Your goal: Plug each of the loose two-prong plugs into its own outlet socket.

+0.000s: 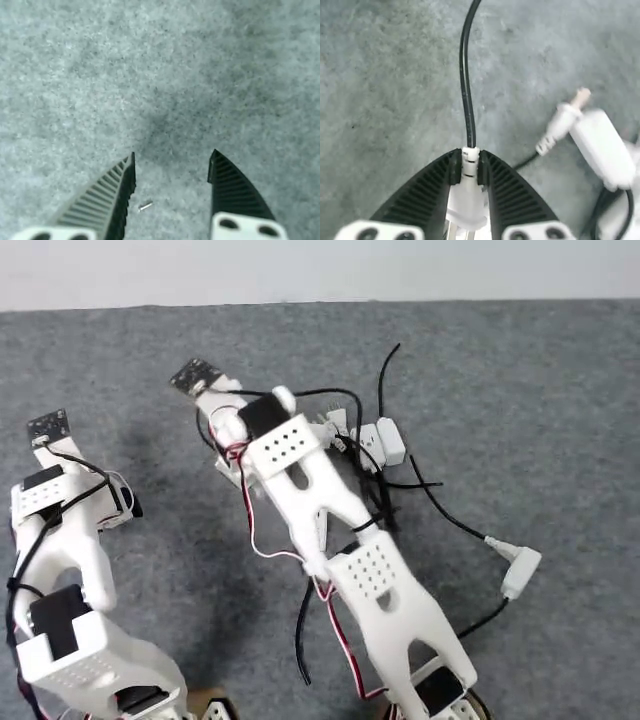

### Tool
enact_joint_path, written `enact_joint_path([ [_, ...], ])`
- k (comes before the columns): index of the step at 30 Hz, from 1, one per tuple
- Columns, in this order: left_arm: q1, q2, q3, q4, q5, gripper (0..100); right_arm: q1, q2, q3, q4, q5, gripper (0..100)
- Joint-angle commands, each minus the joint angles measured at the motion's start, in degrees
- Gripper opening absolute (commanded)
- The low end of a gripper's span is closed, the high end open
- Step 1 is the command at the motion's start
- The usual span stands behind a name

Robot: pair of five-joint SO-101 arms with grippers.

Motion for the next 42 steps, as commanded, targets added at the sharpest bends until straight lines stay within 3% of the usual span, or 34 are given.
enact_joint_path([
  [1, 0.2, -0.4, -2.1, 0.4, -0.4, 22, 0.6, -12.7, 10.2, 2.5, -2.8, 0.8],
  [8, 0.2, -0.4, -2.1, 0.4, -0.4, 22, -3.9, -19.3, 28.0, 2.2, -11.9, 0.8],
  [15, 0.2, -0.4, -2.1, 0.4, -0.4, 22, -5.7, -19.3, 40.1, -6.8, -18.1, 0.9],
  [18, 0.2, -0.4, -2.1, 0.4, -0.5, 22, -5.7, -19.3, 45.0, -13.1, -17.9, 0.9],
  [22, 0.2, -0.4, -2.0, 0.4, -0.5, 22, -5.7, -19.2, 50.0, -21.7, -12.1, 1.3],
  [24, 0.2, -0.4, -2.0, 0.4, -0.5, 22, -5.6, -19.2, 51.3, -23.3, -11.6, 5.8],
  [28, 0.2, -0.4, -2.0, 0.4, -0.5, 22, -5.5, -19.5, 51.6, -23.5, -11.3, 17.4],
  [35, 0.2, -0.4, -2.0, 0.4, -0.5, 22, -5.7, -26.1, 47.2, -17.3, -8.9, 17.9],
  [37, 0.2, -0.4, -2.0, 0.4, -0.5, 22, -5.7, -28.5, 47.2, -15.0, -8.9, 14.9],
  [40, 0.2, -0.4, -2.0, 0.4, -0.5, 22, -5.8, -29.7, 48.8, -12.1, -9.0, 1.7],
  [42, 0.2, -0.4, -2.0, 0.4, -0.5, 22, -5.9, -29.5, 50.4, -10.9, -9.0, 2.0],
])
